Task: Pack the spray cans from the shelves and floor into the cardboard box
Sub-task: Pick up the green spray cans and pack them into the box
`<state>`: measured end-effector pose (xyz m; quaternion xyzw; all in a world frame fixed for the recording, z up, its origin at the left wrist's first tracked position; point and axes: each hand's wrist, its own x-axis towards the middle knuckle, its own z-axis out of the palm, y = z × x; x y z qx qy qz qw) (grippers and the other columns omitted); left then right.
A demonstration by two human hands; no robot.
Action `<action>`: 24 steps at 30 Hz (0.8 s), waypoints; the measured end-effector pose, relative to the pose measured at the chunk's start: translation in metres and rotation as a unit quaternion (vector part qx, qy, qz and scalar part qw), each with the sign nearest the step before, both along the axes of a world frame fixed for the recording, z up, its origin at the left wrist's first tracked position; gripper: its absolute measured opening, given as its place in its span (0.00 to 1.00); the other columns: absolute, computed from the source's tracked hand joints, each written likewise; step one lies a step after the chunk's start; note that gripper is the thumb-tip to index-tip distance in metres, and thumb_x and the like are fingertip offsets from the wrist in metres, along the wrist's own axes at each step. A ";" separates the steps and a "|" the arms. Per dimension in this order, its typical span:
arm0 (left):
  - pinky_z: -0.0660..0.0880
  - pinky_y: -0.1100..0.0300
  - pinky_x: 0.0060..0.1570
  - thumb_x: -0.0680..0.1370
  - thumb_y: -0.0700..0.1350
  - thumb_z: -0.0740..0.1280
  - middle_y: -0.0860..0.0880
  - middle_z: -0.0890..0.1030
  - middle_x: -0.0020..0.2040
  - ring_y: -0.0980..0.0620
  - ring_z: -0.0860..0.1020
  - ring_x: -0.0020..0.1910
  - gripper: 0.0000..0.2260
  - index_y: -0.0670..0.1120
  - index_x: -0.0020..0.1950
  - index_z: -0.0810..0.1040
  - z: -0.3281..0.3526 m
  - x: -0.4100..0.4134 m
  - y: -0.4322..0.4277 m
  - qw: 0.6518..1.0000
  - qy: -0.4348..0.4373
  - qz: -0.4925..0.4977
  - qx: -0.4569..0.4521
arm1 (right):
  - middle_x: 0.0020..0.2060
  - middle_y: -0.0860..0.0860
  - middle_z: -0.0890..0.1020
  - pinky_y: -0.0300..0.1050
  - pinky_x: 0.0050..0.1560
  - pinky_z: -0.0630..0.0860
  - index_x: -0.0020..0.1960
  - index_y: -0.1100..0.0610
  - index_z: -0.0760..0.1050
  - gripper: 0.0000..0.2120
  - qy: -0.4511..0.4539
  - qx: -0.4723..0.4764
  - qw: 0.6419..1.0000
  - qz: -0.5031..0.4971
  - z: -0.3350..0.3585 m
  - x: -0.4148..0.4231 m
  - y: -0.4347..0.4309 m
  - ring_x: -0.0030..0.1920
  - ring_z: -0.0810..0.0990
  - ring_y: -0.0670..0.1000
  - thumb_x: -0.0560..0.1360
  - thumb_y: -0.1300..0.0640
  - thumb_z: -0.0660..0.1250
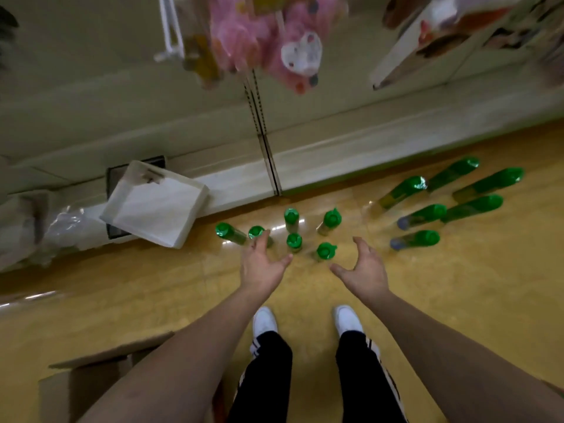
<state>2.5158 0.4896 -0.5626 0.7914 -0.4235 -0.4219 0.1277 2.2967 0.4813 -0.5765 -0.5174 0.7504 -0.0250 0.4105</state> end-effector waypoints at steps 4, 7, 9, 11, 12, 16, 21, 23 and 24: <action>0.64 0.55 0.71 0.72 0.57 0.76 0.47 0.66 0.77 0.46 0.66 0.75 0.38 0.51 0.78 0.65 -0.092 -0.008 -0.007 0.999 0.003 -0.022 0.024 | 0.72 0.57 0.71 0.50 0.68 0.68 0.78 0.55 0.62 0.44 0.007 0.019 0.999 -0.041 -0.088 -0.004 0.005 0.72 0.69 0.57 0.70 0.43 0.77; 0.63 0.59 0.70 0.71 0.56 0.77 0.46 0.68 0.76 0.47 0.67 0.74 0.38 0.50 0.78 0.67 -0.179 -0.019 -0.008 0.998 0.020 -0.034 0.040 | 0.72 0.57 0.72 0.52 0.68 0.71 0.78 0.55 0.62 0.46 0.004 0.013 0.997 -0.072 -0.167 -0.015 0.009 0.71 0.71 0.58 0.68 0.43 0.79; 0.62 0.59 0.70 0.69 0.55 0.79 0.45 0.68 0.76 0.48 0.66 0.74 0.40 0.49 0.78 0.66 -0.238 -0.023 -0.005 0.998 0.022 -0.028 0.044 | 0.71 0.56 0.72 0.54 0.67 0.73 0.78 0.53 0.62 0.48 -0.001 0.005 0.995 -0.097 -0.221 -0.025 0.010 0.69 0.73 0.57 0.66 0.42 0.80; 0.63 0.59 0.70 0.68 0.54 0.80 0.46 0.68 0.76 0.47 0.67 0.74 0.43 0.49 0.78 0.64 -0.292 -0.025 0.000 0.999 0.013 -0.013 0.044 | 0.70 0.55 0.73 0.56 0.66 0.74 0.77 0.52 0.62 0.50 -0.010 -0.005 0.995 -0.104 -0.272 -0.034 0.012 0.68 0.74 0.56 0.63 0.41 0.82; 0.64 0.58 0.69 0.67 0.55 0.81 0.46 0.68 0.75 0.47 0.67 0.73 0.45 0.49 0.79 0.64 -0.317 -0.025 0.002 0.999 0.007 -0.004 0.039 | 0.70 0.54 0.74 0.56 0.66 0.74 0.77 0.51 0.62 0.50 -0.017 -0.011 0.995 -0.100 -0.297 -0.037 0.012 0.68 0.74 0.56 0.62 0.41 0.82; 0.71 0.50 0.69 0.63 0.55 0.83 0.49 0.72 0.72 0.49 0.71 0.69 0.47 0.51 0.77 0.65 -0.399 -0.024 0.003 0.999 0.010 0.020 -0.023 | 0.70 0.53 0.74 0.58 0.65 0.75 0.77 0.53 0.63 0.52 -0.056 -0.047 0.994 -0.084 -0.377 -0.039 0.013 0.68 0.74 0.54 0.60 0.43 0.84; 0.77 0.53 0.63 0.57 0.60 0.83 0.49 0.78 0.66 0.51 0.76 0.65 0.49 0.46 0.73 0.70 -0.450 -0.037 -0.009 0.990 0.024 0.098 -0.103 | 0.72 0.50 0.72 0.51 0.69 0.73 0.78 0.51 0.60 0.56 -0.084 -0.123 0.987 -0.067 -0.433 -0.030 0.011 0.70 0.72 0.51 0.58 0.41 0.84; 0.76 0.54 0.64 0.54 0.66 0.81 0.50 0.80 0.63 0.53 0.78 0.64 0.50 0.46 0.71 0.72 -0.460 -0.045 -0.014 0.981 0.044 0.137 -0.128 | 0.70 0.47 0.73 0.43 0.68 0.69 0.77 0.50 0.62 0.55 -0.093 -0.138 0.984 -0.067 -0.442 -0.026 0.009 0.70 0.71 0.48 0.58 0.40 0.84; 0.77 0.53 0.64 0.53 0.67 0.81 0.51 0.81 0.61 0.54 0.79 0.62 0.50 0.46 0.69 0.73 -0.464 -0.049 -0.016 0.978 0.049 0.151 -0.135 | 0.69 0.47 0.74 0.41 0.67 0.68 0.76 0.49 0.64 0.54 -0.099 -0.140 0.982 -0.075 -0.444 -0.023 0.008 0.70 0.72 0.47 0.57 0.39 0.84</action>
